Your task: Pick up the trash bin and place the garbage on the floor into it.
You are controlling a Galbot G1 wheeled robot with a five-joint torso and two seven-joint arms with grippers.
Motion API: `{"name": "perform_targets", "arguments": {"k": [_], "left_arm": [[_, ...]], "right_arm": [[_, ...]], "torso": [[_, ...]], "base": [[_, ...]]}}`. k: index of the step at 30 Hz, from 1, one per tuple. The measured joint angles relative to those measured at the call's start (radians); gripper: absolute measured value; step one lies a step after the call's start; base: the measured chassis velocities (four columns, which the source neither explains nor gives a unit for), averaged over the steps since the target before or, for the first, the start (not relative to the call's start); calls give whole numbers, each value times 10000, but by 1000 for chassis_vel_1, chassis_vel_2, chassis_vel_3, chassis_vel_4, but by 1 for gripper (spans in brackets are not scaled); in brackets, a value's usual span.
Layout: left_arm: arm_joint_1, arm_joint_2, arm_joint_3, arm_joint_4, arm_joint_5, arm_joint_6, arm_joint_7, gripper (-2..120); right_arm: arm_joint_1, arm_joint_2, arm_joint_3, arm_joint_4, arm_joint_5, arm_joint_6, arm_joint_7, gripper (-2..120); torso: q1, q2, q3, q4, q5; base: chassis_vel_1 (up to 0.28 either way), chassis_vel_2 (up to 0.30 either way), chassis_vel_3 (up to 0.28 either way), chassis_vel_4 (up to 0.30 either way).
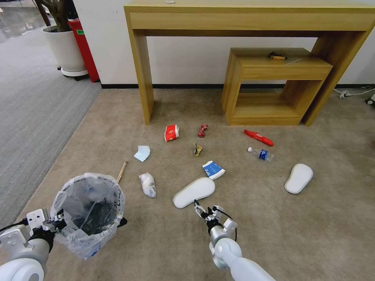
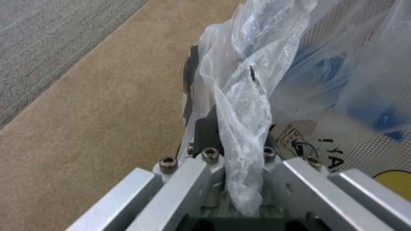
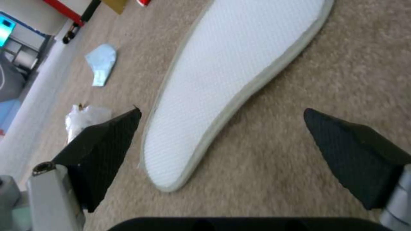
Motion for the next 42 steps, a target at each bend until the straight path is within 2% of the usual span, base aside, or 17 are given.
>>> {"name": "perform_targets", "arguments": {"k": [18,42], "left_arm": [[351,-43,-160,-509,-20,-46,18,0],[277,-53,-77,-481,-3,-82,14,0]], "right_arm": [[906,981,398,-1238,212,-140,-258,97],[526,1339,1016,-1049,232,-172,-268,95]], "torso": [[0,0,0,1,1],[0,-1,0,0,1]], "base": [[0,0,0,0],[0,0,0,0]]}}
